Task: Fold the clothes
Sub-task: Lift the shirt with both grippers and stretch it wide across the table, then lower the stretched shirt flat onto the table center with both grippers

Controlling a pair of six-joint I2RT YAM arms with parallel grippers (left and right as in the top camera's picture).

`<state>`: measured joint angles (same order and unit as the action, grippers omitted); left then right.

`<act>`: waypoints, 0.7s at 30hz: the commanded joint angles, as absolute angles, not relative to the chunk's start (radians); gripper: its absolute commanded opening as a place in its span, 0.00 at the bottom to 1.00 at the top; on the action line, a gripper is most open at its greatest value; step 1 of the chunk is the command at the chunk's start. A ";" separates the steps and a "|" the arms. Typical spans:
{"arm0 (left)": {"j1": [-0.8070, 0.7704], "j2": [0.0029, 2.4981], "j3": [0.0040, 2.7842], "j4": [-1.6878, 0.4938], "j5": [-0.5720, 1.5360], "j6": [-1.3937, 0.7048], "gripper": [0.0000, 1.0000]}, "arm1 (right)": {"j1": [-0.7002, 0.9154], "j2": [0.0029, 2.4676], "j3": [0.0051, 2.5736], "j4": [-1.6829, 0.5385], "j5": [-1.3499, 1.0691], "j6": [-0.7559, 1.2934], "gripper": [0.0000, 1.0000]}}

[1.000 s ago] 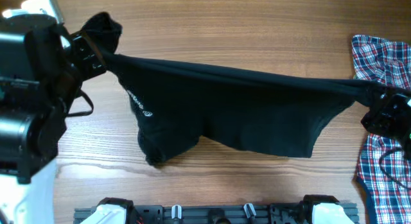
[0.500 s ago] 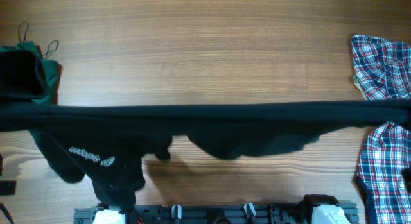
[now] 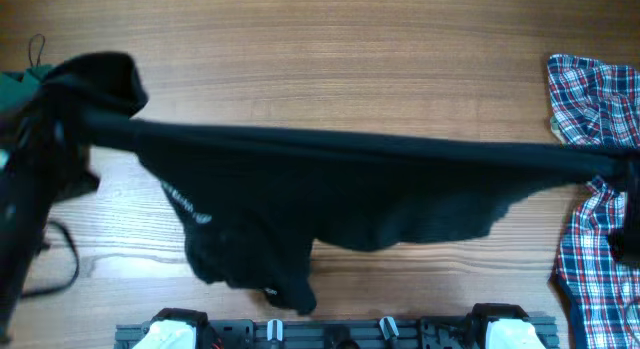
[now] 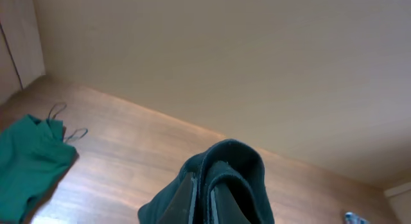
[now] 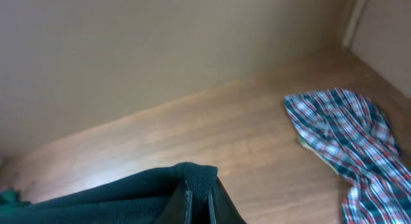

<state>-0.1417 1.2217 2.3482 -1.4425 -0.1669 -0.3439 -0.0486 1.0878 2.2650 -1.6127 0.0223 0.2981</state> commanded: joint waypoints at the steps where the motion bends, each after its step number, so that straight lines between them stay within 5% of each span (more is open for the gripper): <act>1: -0.127 1.303 2.356 -1.436 -0.252 -0.348 0.04 | -0.057 1.105 2.217 -1.605 0.170 0.315 0.04; 21: -0.126 1.886 2.356 -1.279 -0.251 -0.348 0.04 | -0.057 1.682 2.202 -1.514 0.170 0.313 0.04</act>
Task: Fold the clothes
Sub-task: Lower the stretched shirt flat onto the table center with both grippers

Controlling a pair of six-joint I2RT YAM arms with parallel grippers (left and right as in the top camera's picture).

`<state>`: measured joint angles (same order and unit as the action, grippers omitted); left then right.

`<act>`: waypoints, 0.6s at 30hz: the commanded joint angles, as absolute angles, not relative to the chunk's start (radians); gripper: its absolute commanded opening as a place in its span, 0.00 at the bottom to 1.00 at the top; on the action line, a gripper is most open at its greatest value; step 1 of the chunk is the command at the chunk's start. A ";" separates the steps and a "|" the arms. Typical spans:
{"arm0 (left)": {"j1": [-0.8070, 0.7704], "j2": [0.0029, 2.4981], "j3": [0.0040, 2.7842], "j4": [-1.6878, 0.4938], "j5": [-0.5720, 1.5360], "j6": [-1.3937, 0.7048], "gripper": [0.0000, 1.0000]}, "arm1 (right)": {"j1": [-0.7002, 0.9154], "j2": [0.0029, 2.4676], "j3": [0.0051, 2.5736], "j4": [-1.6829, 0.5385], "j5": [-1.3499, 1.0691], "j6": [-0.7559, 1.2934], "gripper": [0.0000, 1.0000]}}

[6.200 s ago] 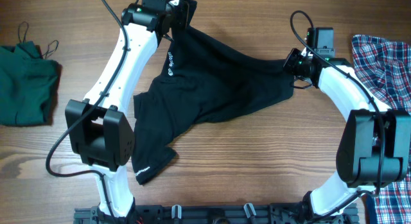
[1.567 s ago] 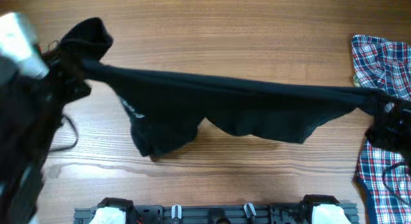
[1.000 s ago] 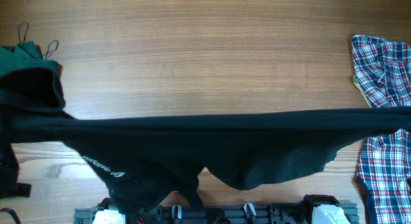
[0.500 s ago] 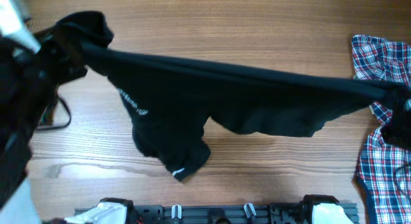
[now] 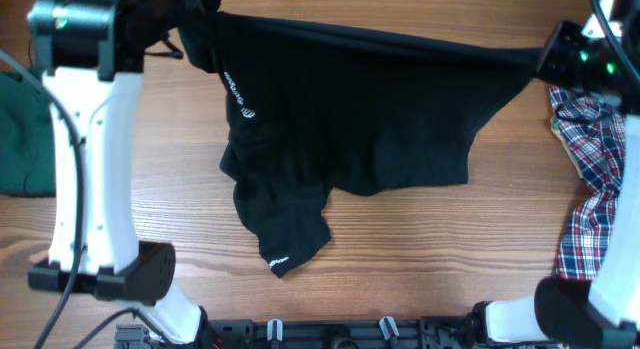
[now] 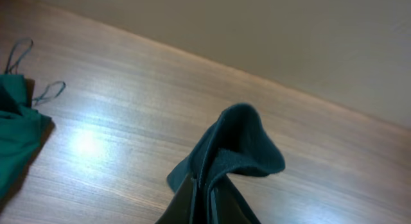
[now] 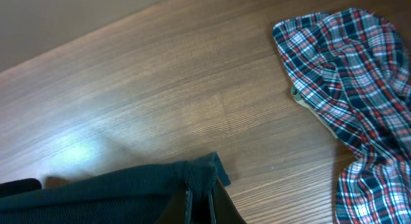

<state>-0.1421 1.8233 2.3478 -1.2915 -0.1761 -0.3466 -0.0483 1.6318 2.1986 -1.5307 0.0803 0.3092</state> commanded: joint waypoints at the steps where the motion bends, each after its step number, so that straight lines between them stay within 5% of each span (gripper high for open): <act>1: -0.126 1.915 2.356 -1.267 -0.251 -0.348 0.04 | -0.057 1.720 2.202 -1.500 0.170 0.313 0.04; 18: -0.127 2.329 2.355 -0.932 -0.251 -0.348 0.04 | -0.057 2.273 2.201 -1.034 0.107 0.234 0.04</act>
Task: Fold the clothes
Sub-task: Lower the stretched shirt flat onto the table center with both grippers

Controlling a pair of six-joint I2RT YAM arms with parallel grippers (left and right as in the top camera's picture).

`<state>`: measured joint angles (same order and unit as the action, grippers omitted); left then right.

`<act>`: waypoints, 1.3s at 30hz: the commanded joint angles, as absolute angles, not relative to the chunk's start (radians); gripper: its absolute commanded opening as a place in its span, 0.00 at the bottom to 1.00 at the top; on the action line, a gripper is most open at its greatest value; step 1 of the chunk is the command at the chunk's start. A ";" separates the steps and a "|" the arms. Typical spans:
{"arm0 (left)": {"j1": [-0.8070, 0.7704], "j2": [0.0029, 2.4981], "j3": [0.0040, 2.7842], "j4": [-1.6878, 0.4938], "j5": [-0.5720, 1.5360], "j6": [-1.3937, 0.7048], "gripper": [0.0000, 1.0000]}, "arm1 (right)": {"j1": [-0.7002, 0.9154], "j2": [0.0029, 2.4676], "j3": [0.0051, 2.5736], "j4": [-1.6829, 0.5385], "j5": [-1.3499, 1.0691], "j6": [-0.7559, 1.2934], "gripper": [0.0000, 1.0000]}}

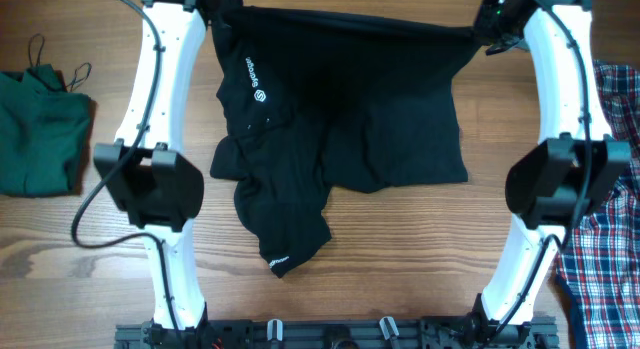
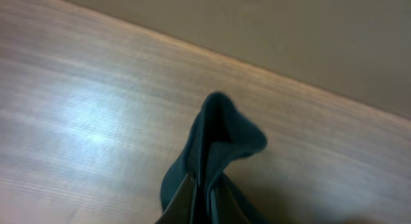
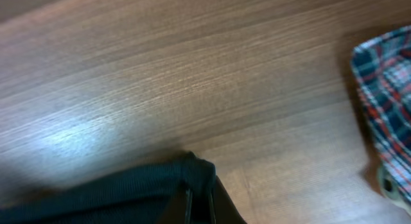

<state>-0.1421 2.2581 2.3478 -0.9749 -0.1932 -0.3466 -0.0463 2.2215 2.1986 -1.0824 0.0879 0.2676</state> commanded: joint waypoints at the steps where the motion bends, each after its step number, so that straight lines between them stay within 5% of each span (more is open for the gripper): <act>1: -0.126 2.360 2.355 -0.901 -0.251 -0.348 0.04 | -0.056 2.304 2.201 -0.981 0.092 0.235 0.04; 15: -0.126 2.598 2.355 -0.443 -0.202 -0.344 0.04 | -0.054 2.484 2.200 -0.508 0.063 0.179 0.04; 16: -0.126 2.607 2.355 -0.429 -0.186 -0.344 0.09 | -0.054 2.494 2.200 -0.493 0.063 0.179 0.08; 17: -0.126 2.616 2.355 -0.413 -0.183 -0.344 0.20 | -0.054 2.508 2.200 -0.478 0.063 0.179 0.22; 18: -0.126 2.628 2.355 -0.392 -0.181 -0.327 0.64 | -0.053 2.531 2.200 -0.463 0.063 0.180 0.61; 19: -0.126 2.634 2.355 -0.372 -0.170 -0.278 0.98 | -0.053 2.548 2.200 -0.446 0.063 0.178 0.83; 21: -0.126 2.638 2.355 -0.316 -0.163 -0.177 1.00 | -0.053 2.562 2.200 -0.403 0.063 0.145 0.99; 27: -0.123 2.535 2.361 -0.290 -0.179 -0.062 1.00 | -0.053 2.464 2.213 -0.414 0.051 0.059 1.00; 30: -0.124 2.398 2.361 -0.486 -0.172 -0.183 1.00 | -0.052 2.321 2.213 -0.582 -0.038 0.060 0.99; 31: -0.124 2.357 2.361 -0.599 -0.160 -0.242 0.99 | -0.052 2.274 2.213 -0.654 -0.074 0.062 0.95; 32: -0.124 2.343 2.361 -0.679 -0.142 -0.271 0.86 | -0.051 2.253 2.213 -0.699 -0.120 0.063 0.84; 33: -0.124 2.343 2.360 -0.745 -0.103 -0.286 0.62 | -0.051 2.248 2.213 -0.736 -0.191 0.059 0.67; 34: -0.124 2.351 2.355 -0.821 -0.052 -0.304 0.30 | -0.050 2.252 2.212 -0.770 -0.236 0.059 0.37; 35: -0.125 2.353 2.355 -0.872 -0.004 -0.304 0.13 | -0.049 2.256 2.212 -0.804 -0.250 0.059 0.18; 36: -0.125 2.353 2.355 -0.921 0.040 -0.304 0.04 | -0.044 2.260 2.212 -0.860 -0.252 0.053 0.04; 39: -0.133 2.338 2.356 -1.098 0.105 -0.316 0.04 | -0.031 2.260 2.212 -1.067 -0.252 0.052 0.04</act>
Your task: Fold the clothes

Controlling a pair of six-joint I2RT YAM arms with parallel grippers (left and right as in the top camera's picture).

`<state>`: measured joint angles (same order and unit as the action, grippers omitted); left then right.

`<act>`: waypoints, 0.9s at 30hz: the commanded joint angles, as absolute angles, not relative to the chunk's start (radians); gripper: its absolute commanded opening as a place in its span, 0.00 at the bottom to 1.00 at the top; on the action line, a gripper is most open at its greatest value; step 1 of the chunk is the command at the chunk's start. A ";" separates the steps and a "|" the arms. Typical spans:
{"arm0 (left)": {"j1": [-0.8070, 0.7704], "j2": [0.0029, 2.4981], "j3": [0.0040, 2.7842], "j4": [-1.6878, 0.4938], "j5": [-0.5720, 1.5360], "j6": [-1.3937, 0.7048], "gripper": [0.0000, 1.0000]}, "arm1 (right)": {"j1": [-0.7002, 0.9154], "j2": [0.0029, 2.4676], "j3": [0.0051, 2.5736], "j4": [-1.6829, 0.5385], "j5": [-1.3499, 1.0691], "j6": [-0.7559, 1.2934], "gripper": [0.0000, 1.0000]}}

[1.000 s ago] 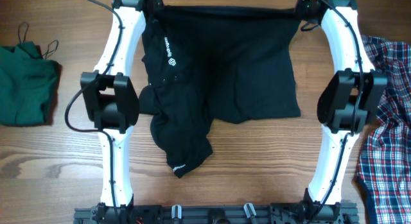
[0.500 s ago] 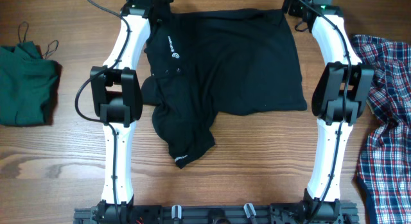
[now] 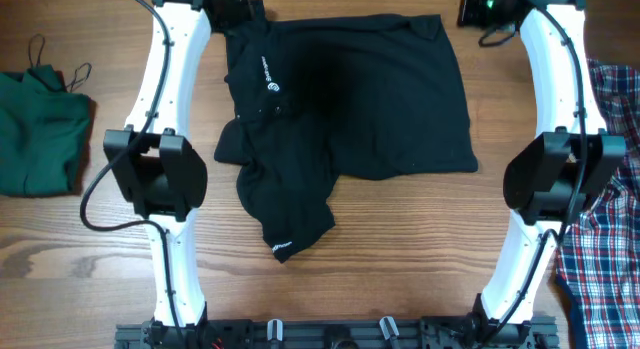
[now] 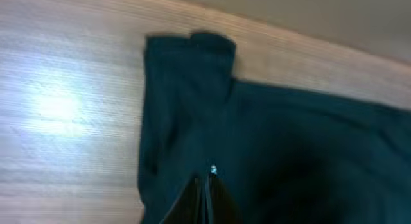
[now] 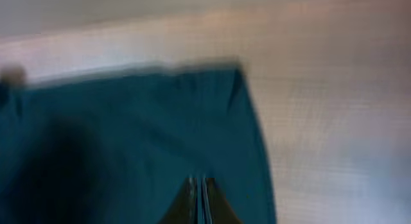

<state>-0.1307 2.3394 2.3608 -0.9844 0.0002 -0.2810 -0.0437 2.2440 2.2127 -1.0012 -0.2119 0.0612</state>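
Note:
The black shirt lies spread flat at the far middle of the table, with a white logo near its left side. One bunched part trails toward the front. My left gripper is over the shirt's far left corner, below the sleeve. Its jaws are pressed together, and no cloth is bunched at the tips. My right gripper is over the far right corner, jaws likewise together. Both arms reach to the far edge in the overhead view.
A green garment lies at the left edge of the wooden table. A plaid shirt lies along the right edge. Both white arms run down the table beside the black shirt.
The shirt hung stretched between both grippers at the far edge. It now lies flat on the table, and no cloth shows bunched at either pair of tips.
Both grippers first held the black shirt stretched wide and high across the table. Then they had it further back with its lower part on the wood. Then they were closer together at the far edge. Now the shirt lies spread flat.

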 commanded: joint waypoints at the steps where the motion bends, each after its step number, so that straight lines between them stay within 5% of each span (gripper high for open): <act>1: -0.133 2.336 2.356 -1.192 0.108 -0.344 0.04 | -0.027 2.261 2.212 -1.176 -0.252 0.052 0.04; 7: -0.112 2.336 2.356 -1.457 0.104 -0.352 0.06 | -0.015 2.261 2.212 -1.399 -0.251 0.026 0.05; 9: -0.088 2.336 2.355 -1.496 0.104 -0.352 0.19 | -0.006 2.261 2.186 -1.411 -0.234 0.027 0.04; 12: -0.039 2.337 2.353 -1.519 0.094 -0.348 0.22 | -0.003 2.261 2.094 -1.428 -0.187 0.030 0.04; 14: -0.012 2.337 2.329 -1.535 0.125 -0.347 0.18 | -0.003 2.261 2.024 -1.433 -0.170 0.060 0.04; 15: -0.007 2.337 2.312 -1.554 0.177 -0.344 0.04 | -0.003 2.261 1.983 -1.429 -0.131 0.096 0.04; 27: -0.278 2.336 2.274 -1.585 0.202 -0.292 0.04 | -0.001 2.261 1.789 -1.352 -0.104 0.142 0.04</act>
